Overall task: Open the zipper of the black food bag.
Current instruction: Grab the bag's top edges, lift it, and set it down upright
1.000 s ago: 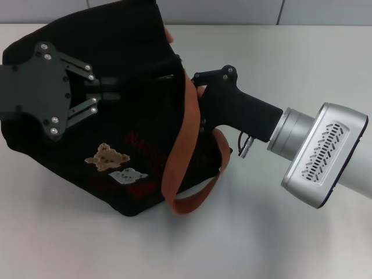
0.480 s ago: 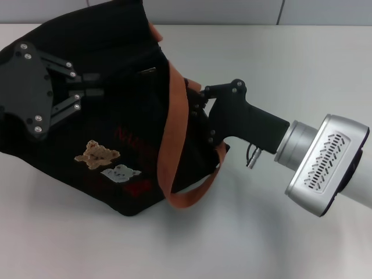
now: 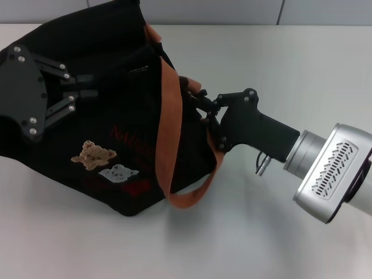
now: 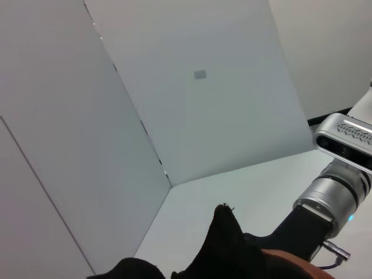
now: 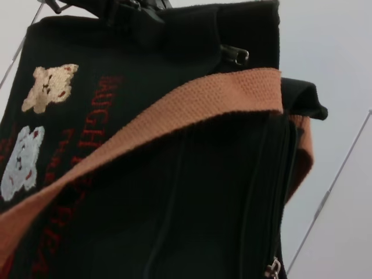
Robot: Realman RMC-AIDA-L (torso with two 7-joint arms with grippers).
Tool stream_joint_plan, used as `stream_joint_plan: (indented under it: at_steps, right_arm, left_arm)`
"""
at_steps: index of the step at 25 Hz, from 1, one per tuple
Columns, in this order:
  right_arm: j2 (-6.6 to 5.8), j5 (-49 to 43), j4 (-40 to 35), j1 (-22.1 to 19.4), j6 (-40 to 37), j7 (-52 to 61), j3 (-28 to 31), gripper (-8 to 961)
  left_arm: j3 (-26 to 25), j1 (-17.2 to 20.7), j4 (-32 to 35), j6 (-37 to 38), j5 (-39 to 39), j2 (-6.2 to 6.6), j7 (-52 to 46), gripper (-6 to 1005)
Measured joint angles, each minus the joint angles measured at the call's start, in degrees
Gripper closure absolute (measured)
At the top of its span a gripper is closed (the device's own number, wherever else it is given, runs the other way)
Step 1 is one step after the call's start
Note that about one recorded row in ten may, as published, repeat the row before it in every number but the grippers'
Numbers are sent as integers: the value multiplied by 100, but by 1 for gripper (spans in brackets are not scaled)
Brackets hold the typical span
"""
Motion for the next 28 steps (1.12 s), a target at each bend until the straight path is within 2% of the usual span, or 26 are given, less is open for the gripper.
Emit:
stream_joint_plan:
  at_steps: [17, 28]
  right_arm:
    - [-5, 4, -158, -292, 119, 32, 0, 954]
    - [-11, 10, -186, -361, -175, 41, 162, 954]
  left_arm:
    - [-221, 59, -195, 49, -2, 2, 142, 897]
    - [-255, 17, -395, 52, -2, 4, 263, 896]
